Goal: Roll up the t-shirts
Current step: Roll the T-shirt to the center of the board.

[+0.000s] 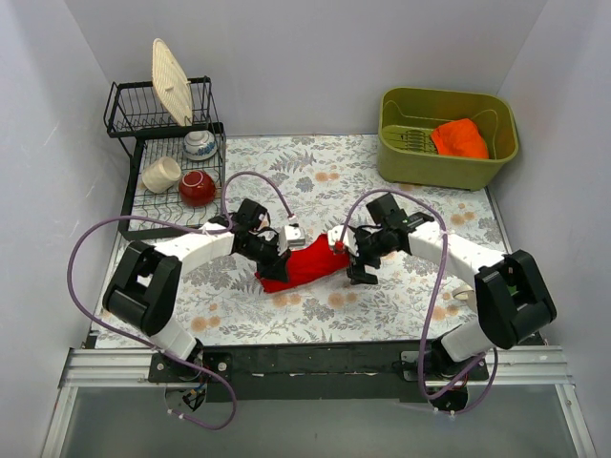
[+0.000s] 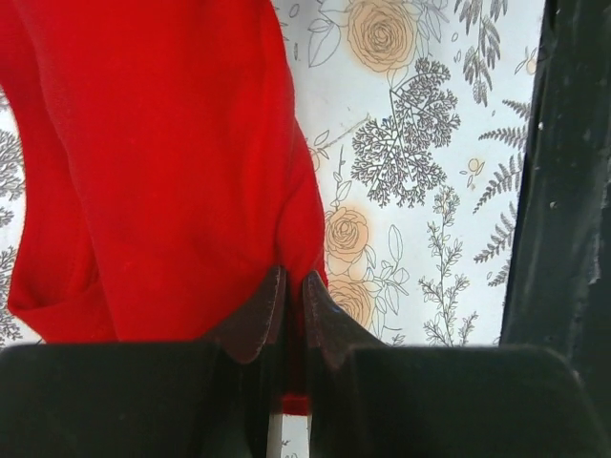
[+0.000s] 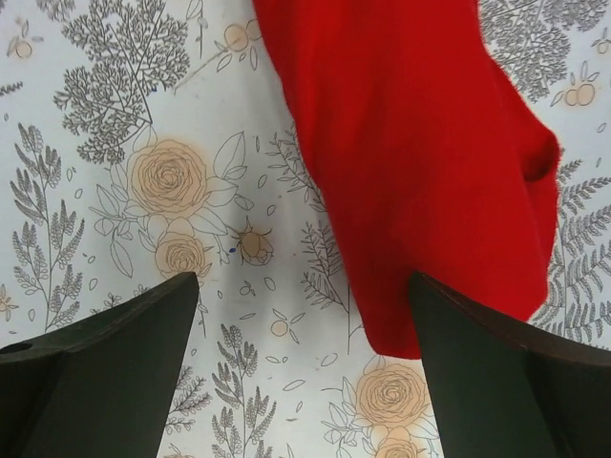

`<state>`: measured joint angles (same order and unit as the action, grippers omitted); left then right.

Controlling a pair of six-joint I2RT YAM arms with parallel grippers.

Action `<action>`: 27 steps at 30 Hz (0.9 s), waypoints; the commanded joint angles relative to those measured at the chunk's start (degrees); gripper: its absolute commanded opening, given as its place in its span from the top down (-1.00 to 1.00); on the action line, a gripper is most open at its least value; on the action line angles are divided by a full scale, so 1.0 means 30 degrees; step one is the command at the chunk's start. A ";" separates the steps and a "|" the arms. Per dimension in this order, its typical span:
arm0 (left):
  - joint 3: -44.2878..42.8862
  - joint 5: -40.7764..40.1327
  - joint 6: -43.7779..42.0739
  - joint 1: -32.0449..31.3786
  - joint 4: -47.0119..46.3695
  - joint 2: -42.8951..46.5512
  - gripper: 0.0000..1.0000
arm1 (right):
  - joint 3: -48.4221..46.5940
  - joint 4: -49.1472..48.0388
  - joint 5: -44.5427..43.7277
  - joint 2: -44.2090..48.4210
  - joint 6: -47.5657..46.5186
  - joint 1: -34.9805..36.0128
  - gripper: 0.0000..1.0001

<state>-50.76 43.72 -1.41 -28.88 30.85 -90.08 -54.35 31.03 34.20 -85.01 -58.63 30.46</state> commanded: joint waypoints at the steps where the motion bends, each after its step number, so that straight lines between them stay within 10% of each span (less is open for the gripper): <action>1: -0.1153 0.2534 0.0382 0.1101 0.1610 -0.0469 1.00 | 0.1764 -0.4594 -0.0646 0.1675 -0.1222 0.1064 -0.97; 27: -0.4349 0.4702 -0.1726 0.3739 0.4745 -0.4951 1.00 | 0.5899 -1.6552 -0.3810 -0.1749 -0.4245 0.3090 -0.89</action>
<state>-62.00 56.55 -3.86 -18.74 42.85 -104.25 -37.17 -10.68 25.39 -87.66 -70.74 39.44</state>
